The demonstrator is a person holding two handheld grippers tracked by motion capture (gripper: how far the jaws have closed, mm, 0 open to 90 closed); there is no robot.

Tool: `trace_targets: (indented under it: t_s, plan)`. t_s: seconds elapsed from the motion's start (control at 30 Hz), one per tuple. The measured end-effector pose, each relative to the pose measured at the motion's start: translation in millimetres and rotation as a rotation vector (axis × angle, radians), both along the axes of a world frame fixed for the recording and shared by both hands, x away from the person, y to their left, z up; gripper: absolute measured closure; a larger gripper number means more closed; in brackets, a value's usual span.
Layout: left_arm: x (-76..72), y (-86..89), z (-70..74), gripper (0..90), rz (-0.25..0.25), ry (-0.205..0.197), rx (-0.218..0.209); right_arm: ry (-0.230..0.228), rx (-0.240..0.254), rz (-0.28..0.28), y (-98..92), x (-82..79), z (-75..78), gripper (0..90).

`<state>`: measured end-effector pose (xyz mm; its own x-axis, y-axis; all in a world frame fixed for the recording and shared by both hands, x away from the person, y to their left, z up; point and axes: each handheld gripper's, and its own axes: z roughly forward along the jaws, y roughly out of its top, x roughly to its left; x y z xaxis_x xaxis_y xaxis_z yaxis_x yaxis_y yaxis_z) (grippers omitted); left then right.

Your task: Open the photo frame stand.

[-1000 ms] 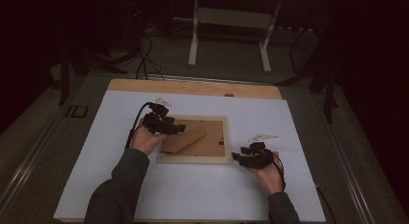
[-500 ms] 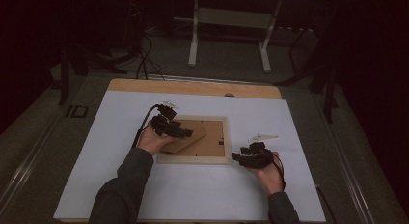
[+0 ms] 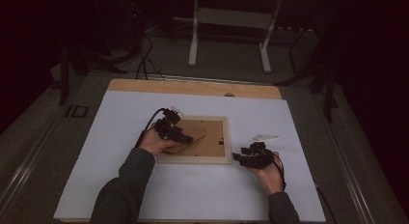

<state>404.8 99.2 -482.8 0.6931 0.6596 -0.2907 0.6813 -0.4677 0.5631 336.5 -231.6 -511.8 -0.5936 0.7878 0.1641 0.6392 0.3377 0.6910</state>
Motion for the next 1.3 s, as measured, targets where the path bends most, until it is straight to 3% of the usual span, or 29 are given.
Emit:
trace_targets:
  t_s: [0.4, 0.87, 1.3]
  plan:
    - [0.5, -2.6, -7.3, 32.4, -0.010, 0.014, 0.031, 0.003, 0.000, -0.001, -0.8, 0.4, -0.8, 49.6]
    - [-2.0, -6.2, -11.9, 39.0, -0.032, -0.001, 0.095, 0.007, -0.002, -0.003, -0.8, 0.7, -2.2, 49.4]
    - [-7.6, -7.8, -12.9, 39.7, -0.036, -0.052, 0.111, 0.011, 0.013, -0.009, -0.9, 1.3, -2.9, 49.3]
